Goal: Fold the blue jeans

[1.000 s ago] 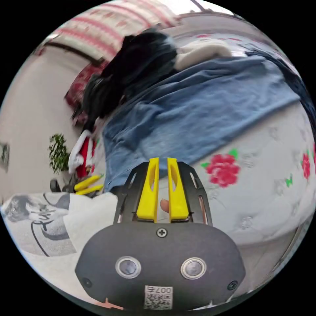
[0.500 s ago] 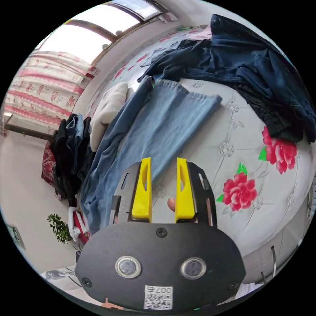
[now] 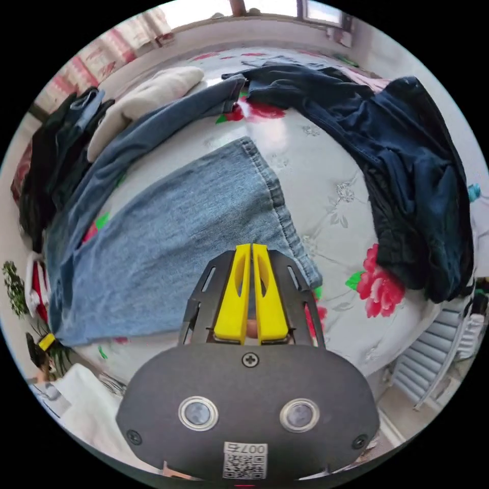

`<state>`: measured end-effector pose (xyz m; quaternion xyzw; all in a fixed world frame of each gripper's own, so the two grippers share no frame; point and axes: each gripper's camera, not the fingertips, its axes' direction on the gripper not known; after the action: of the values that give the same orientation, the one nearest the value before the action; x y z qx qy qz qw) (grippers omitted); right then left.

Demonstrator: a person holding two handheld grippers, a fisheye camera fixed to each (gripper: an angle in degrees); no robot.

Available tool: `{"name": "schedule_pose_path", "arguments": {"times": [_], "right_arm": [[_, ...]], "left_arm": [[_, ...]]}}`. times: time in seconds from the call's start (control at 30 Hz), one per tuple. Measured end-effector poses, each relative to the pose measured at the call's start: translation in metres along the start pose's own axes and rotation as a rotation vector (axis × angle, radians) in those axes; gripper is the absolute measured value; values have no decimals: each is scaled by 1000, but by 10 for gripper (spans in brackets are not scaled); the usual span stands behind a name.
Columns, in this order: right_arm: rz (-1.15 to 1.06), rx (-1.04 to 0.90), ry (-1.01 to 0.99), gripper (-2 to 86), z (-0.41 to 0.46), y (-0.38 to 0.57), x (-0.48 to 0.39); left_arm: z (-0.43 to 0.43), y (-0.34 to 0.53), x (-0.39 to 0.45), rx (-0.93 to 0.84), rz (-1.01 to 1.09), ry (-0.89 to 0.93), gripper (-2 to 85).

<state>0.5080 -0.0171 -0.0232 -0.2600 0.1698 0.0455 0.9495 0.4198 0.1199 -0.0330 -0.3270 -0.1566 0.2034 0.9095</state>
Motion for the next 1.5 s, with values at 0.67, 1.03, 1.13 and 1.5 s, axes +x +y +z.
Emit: {"name": "schedule_pose_path", "arguments": {"times": [0.67, 1.03, 1.13, 1.5], "right_arm": [[13, 245, -38, 89, -107, 22, -38], [-359, 239, -179, 126, -106, -186, -144], [-499, 73, -112, 124, -71, -216, -169], [-444, 142, -157, 5, -97, -173, -142]], "left_arm": [[25, 18, -161, 226, -107, 187, 64], [61, -221, -245, 218, 1, 268, 120], [87, -251, -242, 144, 125, 284, 116], [105, -176, -293, 368, -40, 456, -6]]}}
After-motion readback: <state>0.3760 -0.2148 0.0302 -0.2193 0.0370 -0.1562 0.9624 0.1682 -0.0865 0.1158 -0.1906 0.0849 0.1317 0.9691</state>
